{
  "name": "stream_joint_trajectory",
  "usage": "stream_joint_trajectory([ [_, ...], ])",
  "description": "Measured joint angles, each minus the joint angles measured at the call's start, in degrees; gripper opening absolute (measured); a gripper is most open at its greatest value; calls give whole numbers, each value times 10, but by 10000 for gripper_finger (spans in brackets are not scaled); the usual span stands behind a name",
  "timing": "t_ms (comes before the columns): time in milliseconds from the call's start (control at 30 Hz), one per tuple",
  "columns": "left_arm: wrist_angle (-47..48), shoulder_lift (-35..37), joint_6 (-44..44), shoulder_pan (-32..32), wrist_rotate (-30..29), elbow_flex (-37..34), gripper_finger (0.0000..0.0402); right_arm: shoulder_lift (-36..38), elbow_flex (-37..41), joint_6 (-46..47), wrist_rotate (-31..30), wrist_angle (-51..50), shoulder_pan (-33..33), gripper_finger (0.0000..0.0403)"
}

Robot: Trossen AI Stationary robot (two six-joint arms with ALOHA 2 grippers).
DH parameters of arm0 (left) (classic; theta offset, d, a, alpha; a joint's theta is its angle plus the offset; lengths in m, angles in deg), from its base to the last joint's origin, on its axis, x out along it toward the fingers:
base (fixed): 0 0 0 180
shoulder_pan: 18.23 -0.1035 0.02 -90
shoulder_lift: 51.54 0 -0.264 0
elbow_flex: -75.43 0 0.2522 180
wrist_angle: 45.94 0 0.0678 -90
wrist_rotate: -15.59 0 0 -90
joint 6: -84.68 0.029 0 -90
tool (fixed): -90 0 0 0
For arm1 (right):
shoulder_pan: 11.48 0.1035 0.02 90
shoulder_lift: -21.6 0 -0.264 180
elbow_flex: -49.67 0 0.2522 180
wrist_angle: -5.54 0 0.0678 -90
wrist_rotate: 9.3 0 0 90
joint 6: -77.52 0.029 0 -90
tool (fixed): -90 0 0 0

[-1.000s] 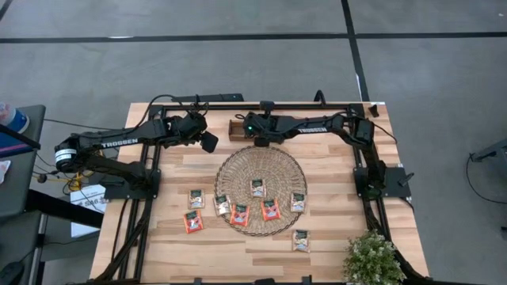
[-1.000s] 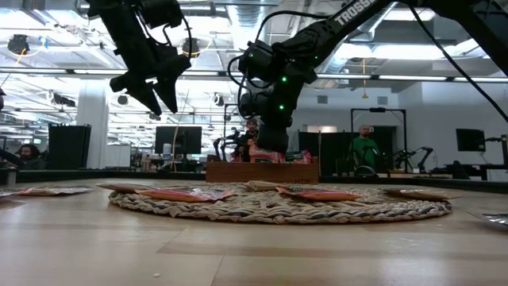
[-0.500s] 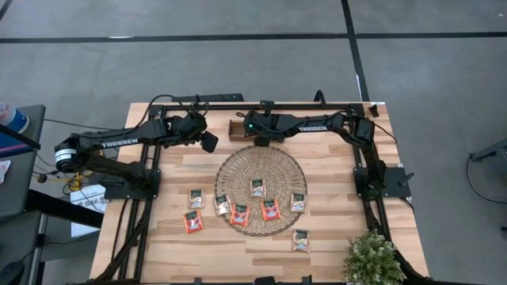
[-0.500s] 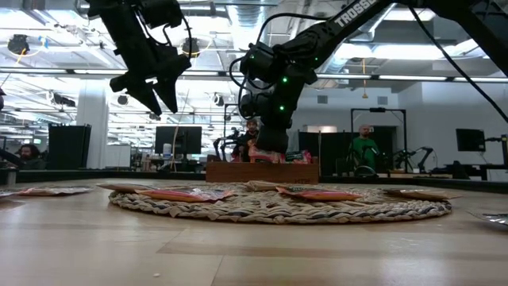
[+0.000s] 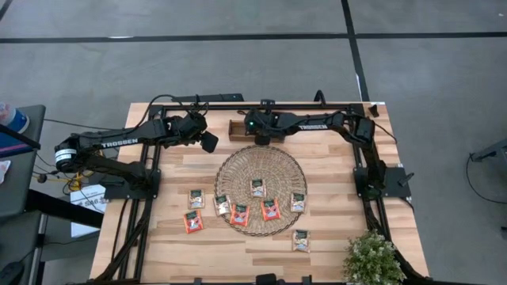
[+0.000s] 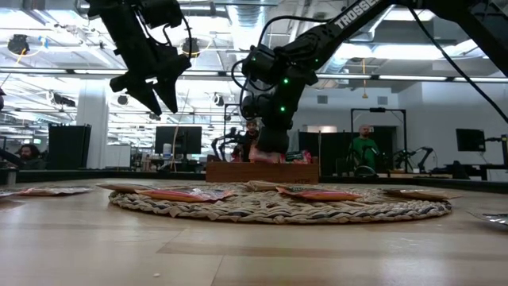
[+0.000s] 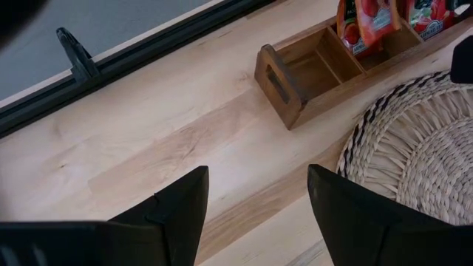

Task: Pick & Place Tea
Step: Put the orange tea bag into the middle section of the wooden organizer

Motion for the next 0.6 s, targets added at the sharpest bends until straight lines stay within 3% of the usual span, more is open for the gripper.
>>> stream_joint_trajectory([
  [267, 0, 0, 0, 0, 0, 0, 223, 0, 0, 0, 0, 1, 0, 68],
  [500, 0, 0, 0, 0, 0, 0, 223, 0, 0, 0, -6, 2, -3, 77],
  [600, 0, 0, 0, 0, 0, 0, 223, 0, -7, 0, -43, -11, 1, 77],
])
